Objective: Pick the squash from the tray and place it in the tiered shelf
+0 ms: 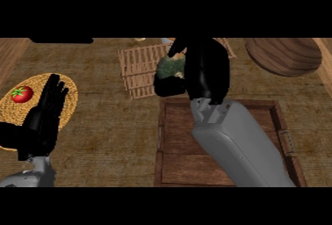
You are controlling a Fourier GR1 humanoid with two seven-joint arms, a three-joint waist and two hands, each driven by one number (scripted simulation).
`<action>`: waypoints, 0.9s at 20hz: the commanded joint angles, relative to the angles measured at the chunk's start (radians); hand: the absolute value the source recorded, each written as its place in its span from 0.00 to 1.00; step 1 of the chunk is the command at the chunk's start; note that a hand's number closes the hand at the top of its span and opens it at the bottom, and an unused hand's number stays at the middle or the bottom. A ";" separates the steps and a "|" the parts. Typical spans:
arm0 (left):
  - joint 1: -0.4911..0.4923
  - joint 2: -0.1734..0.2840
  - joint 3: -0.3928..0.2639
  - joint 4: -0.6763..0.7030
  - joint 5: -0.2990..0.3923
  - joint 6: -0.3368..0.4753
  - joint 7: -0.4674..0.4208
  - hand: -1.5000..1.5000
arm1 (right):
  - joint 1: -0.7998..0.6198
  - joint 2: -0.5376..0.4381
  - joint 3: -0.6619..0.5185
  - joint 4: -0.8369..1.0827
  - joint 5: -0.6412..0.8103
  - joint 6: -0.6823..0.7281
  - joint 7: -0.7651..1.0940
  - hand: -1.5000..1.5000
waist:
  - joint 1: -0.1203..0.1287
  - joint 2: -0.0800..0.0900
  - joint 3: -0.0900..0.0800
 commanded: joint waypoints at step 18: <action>-0.056 -0.010 -0.001 0.033 -0.014 -0.012 0.015 0.50 | -0.206 0.005 -0.248 0.730 -0.251 -0.449 -0.467 0.00 | 0.018 0.007 0.000</action>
